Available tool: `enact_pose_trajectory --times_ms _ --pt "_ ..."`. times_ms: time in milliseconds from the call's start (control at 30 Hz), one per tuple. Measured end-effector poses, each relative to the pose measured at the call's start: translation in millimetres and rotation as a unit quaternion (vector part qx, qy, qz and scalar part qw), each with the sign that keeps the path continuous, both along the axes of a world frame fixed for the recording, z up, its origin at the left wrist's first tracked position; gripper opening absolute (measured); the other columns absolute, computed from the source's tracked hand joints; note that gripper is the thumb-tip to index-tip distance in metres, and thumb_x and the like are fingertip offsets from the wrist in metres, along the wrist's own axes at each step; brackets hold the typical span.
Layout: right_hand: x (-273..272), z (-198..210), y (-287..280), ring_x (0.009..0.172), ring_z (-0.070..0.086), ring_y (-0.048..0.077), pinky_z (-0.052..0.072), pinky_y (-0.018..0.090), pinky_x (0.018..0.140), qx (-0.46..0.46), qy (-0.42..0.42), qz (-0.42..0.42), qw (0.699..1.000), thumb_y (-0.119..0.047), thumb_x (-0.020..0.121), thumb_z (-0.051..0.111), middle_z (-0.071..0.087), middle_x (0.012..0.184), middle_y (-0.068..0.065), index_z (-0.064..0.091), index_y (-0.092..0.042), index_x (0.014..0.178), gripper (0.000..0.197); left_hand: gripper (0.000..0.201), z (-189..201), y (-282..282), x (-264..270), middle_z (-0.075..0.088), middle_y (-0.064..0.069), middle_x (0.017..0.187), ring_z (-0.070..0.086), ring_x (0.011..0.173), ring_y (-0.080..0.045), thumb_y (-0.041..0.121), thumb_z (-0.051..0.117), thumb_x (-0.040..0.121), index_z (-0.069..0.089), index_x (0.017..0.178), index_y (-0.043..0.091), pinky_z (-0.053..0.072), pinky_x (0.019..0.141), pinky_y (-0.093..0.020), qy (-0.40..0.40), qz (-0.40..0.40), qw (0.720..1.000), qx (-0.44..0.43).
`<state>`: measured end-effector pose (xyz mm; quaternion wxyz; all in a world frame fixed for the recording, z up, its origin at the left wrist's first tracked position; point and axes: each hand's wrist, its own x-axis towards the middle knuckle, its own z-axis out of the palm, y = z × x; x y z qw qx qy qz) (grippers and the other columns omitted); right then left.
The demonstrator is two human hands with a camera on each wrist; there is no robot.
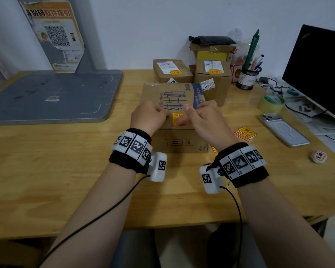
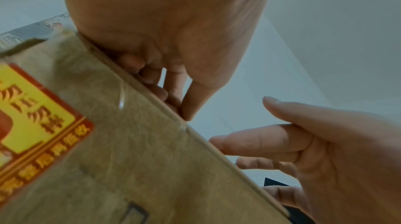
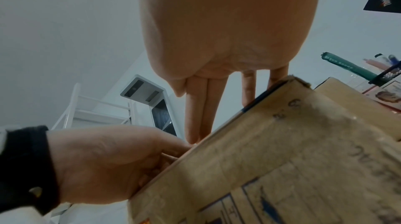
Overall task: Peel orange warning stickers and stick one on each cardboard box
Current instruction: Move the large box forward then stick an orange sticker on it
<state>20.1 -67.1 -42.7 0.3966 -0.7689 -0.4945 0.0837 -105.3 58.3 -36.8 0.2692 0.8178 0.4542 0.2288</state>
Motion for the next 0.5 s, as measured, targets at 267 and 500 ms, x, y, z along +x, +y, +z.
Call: enact_pose_trajectory --times_ms 267,500 --pt "-7.7 6.2 4.3 0.136 0.032 0.018 0.019 0.043 0.107 -0.103 -0.06 0.014 0.993 -0.055 0.108 0.026 0.059 0.119 -0.005 0.081 -0.04 0.101 0.058 0.034 -3.1 7.5 -0.6 0.075 0.0 0.096 0.065 0.096 -0.022 0.029 0.045 0.096 0.079 0.092 0.026 0.051 0.088 -0.036 -0.051 -0.017 0.997 -0.057" --pt "-1.7 1.0 19.8 0.144 0.022 0.021 0.019 0.048 0.106 -0.158 -0.105 -0.005 0.982 -0.056 0.107 0.018 0.06 0.135 0.005 0.072 -0.038 0.124 0.059 0.053 -0.9 6.1 -2.6 0.075 0.006 0.08 0.066 0.083 -0.015 0.055 0.039 0.098 0.077 0.085 0.02 0.05 0.087 -0.035 -0.114 -0.018 0.988 -0.102"
